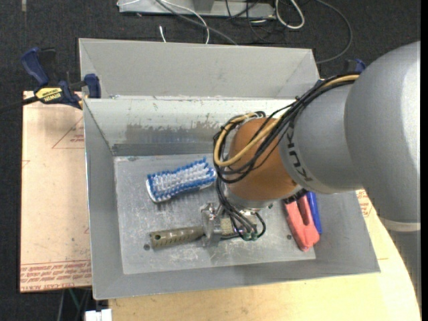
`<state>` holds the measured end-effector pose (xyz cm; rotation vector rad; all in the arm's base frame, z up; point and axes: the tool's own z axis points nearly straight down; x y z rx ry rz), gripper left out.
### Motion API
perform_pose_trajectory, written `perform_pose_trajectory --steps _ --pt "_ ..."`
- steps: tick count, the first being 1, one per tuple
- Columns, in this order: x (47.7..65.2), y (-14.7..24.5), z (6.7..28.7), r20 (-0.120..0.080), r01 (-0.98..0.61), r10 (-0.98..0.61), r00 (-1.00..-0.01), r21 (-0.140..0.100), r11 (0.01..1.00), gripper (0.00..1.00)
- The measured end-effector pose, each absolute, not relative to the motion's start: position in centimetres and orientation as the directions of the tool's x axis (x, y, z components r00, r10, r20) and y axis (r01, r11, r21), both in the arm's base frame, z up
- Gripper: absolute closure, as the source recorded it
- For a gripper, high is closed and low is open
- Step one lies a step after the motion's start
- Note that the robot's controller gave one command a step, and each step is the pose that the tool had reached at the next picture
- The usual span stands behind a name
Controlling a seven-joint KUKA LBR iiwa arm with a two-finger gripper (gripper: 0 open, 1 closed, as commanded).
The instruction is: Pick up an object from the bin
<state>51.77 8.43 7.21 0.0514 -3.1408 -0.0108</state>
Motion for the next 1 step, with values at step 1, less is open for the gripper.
perform_pose_trajectory --steps 1 --pt "53.7 9.48 15.75 0.01 0.053 0.053 -0.999 0.005 0.999 1.0"
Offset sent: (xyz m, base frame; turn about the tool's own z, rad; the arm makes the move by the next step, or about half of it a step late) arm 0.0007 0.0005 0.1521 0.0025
